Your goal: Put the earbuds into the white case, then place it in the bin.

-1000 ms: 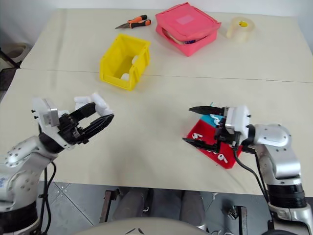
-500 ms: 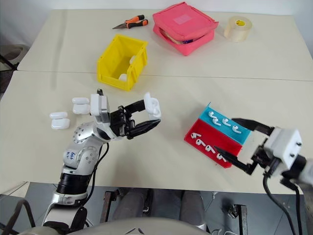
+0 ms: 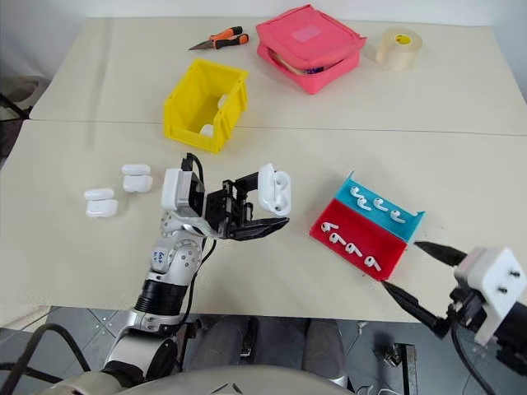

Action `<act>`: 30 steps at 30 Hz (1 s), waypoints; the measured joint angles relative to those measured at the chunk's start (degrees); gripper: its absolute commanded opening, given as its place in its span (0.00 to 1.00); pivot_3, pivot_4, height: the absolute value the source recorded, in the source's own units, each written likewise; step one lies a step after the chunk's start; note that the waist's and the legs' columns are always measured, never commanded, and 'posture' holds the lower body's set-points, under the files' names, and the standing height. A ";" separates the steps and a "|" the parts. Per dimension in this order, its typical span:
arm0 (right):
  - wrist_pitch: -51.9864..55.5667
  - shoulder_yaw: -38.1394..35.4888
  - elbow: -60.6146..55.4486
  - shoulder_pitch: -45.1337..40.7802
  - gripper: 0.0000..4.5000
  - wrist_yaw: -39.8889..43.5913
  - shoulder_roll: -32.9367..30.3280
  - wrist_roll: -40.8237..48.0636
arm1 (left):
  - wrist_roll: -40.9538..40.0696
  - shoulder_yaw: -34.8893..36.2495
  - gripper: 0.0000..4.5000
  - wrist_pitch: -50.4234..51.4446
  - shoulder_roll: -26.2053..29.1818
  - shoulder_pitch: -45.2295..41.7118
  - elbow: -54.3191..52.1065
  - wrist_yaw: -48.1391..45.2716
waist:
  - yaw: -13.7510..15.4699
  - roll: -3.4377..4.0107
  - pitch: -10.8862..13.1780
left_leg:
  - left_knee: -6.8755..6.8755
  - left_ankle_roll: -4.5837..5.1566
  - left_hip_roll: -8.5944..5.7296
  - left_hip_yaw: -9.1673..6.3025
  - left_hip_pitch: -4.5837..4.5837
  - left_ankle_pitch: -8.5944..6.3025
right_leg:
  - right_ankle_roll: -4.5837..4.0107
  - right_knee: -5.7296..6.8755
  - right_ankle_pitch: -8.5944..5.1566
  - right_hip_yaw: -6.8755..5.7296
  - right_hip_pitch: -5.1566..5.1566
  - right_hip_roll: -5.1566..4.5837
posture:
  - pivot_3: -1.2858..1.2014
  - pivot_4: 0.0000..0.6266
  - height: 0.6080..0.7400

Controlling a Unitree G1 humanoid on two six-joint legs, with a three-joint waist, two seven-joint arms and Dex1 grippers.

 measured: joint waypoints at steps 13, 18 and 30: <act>33.77 16.83 -1.09 -20.43 1.00 -15.26 -22.57 8.94 | -0.40 -2.97 0.62 -2.62 -1.23 0.81 2.30 -5.86 | 1.61 0.00 0.00 | 0.12 0.20 -0.20 0.00 -0.41 -0.10 | -0.07 -0.13 0.03 -0.31 -0.11 -0.13 | 0.52 0.24 1.00; 36.29 22.29 0.42 -24.36 1.00 -15.55 -25.73 5.95 | -0.18 -4.44 0.62 -2.64 -1.53 1.03 2.29 -5.72 | 1.46 -0.01 0.00 | 0.31 0.19 -0.16 -0.01 -0.50 -0.10 | -0.03 -0.09 0.05 -0.35 -0.11 -0.13 | 0.52 0.24 1.00; 41.24 30.82 0.29 -31.07 1.00 -18.42 -23.50 3.30 | -0.18 -4.44 0.62 -3.15 -1.47 2.07 3.13 -6.56 | 1.48 0.01 -0.01 | 0.69 0.20 -0.20 -0.47 -0.83 -0.10 | 0.05 -0.06 0.10 -0.45 -0.17 -0.13 | 0.52 0.24 1.00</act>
